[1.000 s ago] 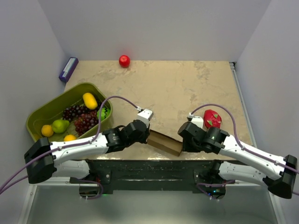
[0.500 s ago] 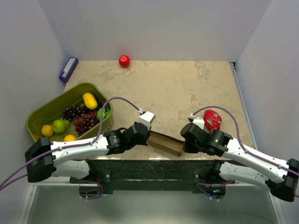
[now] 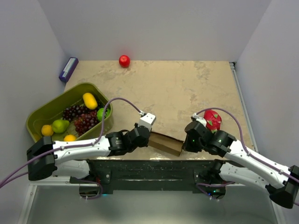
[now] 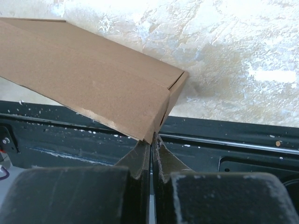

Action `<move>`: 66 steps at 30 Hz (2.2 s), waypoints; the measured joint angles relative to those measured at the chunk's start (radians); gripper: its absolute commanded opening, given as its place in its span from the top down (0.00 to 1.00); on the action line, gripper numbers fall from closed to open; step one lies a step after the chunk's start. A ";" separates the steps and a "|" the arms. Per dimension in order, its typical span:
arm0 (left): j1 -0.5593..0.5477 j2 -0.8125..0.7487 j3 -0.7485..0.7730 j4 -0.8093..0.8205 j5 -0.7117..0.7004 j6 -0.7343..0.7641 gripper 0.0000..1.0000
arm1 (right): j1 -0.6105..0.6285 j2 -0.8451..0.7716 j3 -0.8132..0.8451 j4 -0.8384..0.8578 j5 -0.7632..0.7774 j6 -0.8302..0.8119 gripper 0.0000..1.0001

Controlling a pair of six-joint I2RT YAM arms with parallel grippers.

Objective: Fold the paper box

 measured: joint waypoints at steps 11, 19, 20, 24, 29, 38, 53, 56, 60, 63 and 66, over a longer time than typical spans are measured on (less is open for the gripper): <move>0.000 -0.012 0.000 -0.030 0.006 -0.007 0.68 | -0.006 0.032 0.000 0.016 0.002 -0.019 1.00; 0.000 -0.035 0.000 -0.032 0.011 -0.029 0.48 | -0.006 0.031 0.000 0.021 0.001 -0.023 1.00; 0.000 -0.039 0.000 -0.030 0.011 -0.031 0.46 | -0.006 0.031 -0.001 0.022 0.001 -0.024 1.00; 0.008 -0.058 0.000 -0.005 0.021 -0.032 0.35 | -0.006 0.030 -0.002 0.023 0.001 -0.028 1.00; 0.101 -0.084 -0.022 0.085 0.123 -0.033 0.35 | -0.006 0.030 -0.002 0.023 0.001 -0.034 1.00; 0.165 -0.076 -0.072 0.202 0.253 -0.049 0.41 | -0.006 0.030 -0.002 0.025 0.000 -0.042 1.00; 0.165 0.031 -0.095 0.264 0.226 -0.049 0.51 | -0.006 0.024 -0.005 0.029 -0.003 -0.042 1.00; 0.165 0.039 -0.098 0.288 0.225 -0.049 0.53 | -0.006 0.021 -0.005 0.029 -0.003 -0.041 1.00; 0.164 0.040 -0.131 0.339 0.223 -0.051 0.57 | -0.006 0.004 -0.006 0.026 -0.008 -0.033 1.00; 0.162 0.040 -0.150 0.380 0.220 -0.050 0.57 | -0.006 -0.014 -0.008 0.022 -0.008 -0.016 1.00; 0.151 0.040 -0.159 0.401 0.210 -0.050 0.57 | -0.006 -0.045 -0.017 0.021 -0.007 0.005 1.00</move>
